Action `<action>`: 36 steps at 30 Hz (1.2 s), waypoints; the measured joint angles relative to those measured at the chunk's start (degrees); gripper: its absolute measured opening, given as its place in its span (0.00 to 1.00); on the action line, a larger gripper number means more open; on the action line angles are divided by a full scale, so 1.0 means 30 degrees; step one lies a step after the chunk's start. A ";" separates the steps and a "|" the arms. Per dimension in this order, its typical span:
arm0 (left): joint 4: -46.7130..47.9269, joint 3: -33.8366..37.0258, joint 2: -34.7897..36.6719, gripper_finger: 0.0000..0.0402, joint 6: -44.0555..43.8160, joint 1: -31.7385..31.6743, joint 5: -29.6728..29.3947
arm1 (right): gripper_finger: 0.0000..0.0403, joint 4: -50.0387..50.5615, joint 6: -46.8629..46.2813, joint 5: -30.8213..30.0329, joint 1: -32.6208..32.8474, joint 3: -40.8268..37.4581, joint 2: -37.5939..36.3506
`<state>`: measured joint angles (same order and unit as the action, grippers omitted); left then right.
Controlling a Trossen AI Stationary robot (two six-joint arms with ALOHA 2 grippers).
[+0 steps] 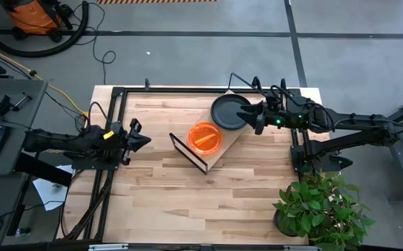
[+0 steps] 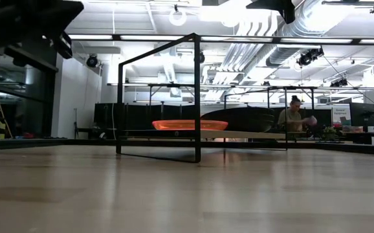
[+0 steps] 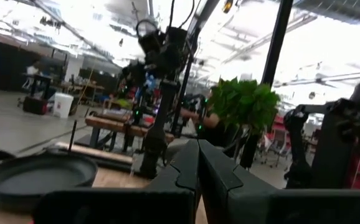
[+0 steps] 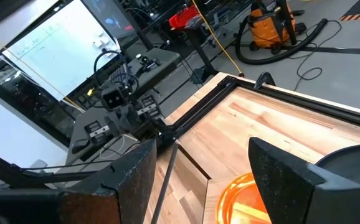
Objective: Place and stack plates onto a shelf
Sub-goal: Return to Home Position
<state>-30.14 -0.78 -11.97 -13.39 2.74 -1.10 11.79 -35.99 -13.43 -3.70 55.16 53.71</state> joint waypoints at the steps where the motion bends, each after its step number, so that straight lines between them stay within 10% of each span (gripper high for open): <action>1: 0.0218 0.0000 0.0000 0.00 -0.0004 0.0000 0.0000 | 0.59 0.0000 0.0000 0.0000 0.0000 0.0000 0.0000; 15: 0.2465 0.0000 0.0000 0.00 0.0015 0.0000 0.0000 | 0.57 0.1883 -0.0010 0.0602 0.0106 0.0000 -0.0406; 22: 0.2756 0.0000 -0.0007 0.00 0.0018 0.0000 0.0000 | 0.31 0.5279 0.1489 0.0692 0.1091 -0.0725 -0.2245; 27: 0.2808 0.0000 -0.0007 0.00 0.0022 0.0000 0.0000 | 0.03 0.4188 0.1018 0.0663 0.2296 -0.4172 -0.5945; 36: 0.2822 0.0000 -0.0007 0.00 0.0022 0.0000 0.0000 | 0.01 -0.3826 0.0472 0.0335 0.3490 -1.3133 -1.2738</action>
<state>-21.67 -0.78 -11.99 -13.32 2.74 -1.10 0.31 -34.57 -12.43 6.76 15.76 15.50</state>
